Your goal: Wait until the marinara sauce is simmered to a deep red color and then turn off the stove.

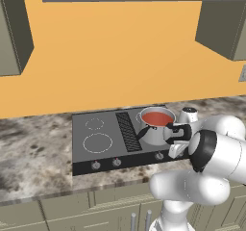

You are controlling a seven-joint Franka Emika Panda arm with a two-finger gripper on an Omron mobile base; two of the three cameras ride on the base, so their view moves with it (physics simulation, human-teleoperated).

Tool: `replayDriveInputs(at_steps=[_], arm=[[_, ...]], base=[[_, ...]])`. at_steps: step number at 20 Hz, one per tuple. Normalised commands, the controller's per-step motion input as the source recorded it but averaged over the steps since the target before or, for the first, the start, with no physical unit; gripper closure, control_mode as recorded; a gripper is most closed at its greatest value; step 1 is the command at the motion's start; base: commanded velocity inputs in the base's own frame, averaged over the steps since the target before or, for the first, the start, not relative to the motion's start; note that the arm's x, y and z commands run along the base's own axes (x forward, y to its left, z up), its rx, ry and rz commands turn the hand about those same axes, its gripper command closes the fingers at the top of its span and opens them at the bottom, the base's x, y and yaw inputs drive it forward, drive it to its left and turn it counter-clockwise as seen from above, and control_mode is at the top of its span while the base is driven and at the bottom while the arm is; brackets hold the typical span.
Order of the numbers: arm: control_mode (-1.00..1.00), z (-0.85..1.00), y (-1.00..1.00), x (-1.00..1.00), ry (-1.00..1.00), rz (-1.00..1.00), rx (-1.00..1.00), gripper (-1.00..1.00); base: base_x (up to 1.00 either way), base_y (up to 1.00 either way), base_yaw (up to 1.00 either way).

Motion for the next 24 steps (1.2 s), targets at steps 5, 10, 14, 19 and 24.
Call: replayDriveInputs(at_steps=[5,10,14,19,24], arm=[[-1.00,0.00,0.00,0.00,0.00,0.00,0.00,1.00],[-1.00,0.00,0.00,0.00,0.00,0.00,0.00,1.00],[-1.00,0.00,0.00,0.00,0.00,0.00,0.00,1.00],[-1.00,0.00,0.00,0.00,0.00,0.00,0.00,1.00],[-1.00,0.00,0.00,0.00,0.00,0.00,0.00,1.00]], base=[[0.00,0.00,0.00],[0.00,0.00,0.00],[0.00,0.00,0.00],[0.00,0.00,0.00],[0.00,0.00,0.00]])
